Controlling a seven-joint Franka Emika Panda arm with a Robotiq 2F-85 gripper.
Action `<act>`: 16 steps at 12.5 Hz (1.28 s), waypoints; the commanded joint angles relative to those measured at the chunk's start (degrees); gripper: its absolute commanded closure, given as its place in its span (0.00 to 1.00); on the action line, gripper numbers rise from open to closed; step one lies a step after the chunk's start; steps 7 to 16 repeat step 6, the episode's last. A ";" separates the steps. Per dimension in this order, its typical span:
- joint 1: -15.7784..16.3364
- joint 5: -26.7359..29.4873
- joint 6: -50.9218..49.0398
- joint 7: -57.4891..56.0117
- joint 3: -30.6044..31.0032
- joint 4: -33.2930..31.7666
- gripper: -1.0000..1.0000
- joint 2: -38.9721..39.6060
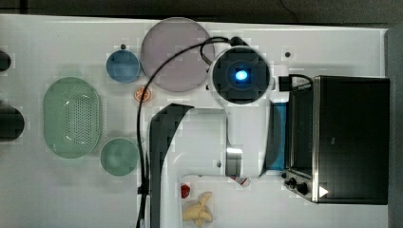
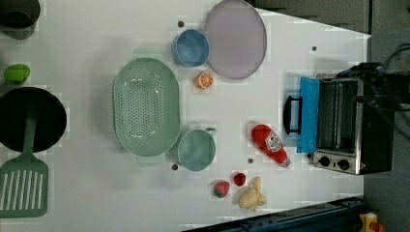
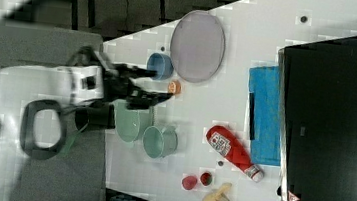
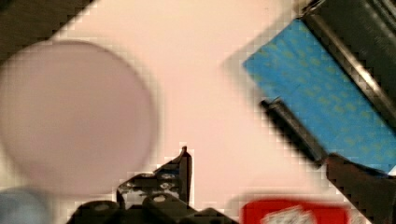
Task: Pick Ketchup from the table and place in oven.
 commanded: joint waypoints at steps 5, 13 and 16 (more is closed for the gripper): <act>-1.26 3.37 -18.50 1.34 0.27 6.54 0.00 -8.17; -1.27 3.35 -20.30 4.18 0.44 6.55 0.00 -9.30; -1.27 3.35 -20.30 4.18 0.44 6.55 0.00 -9.30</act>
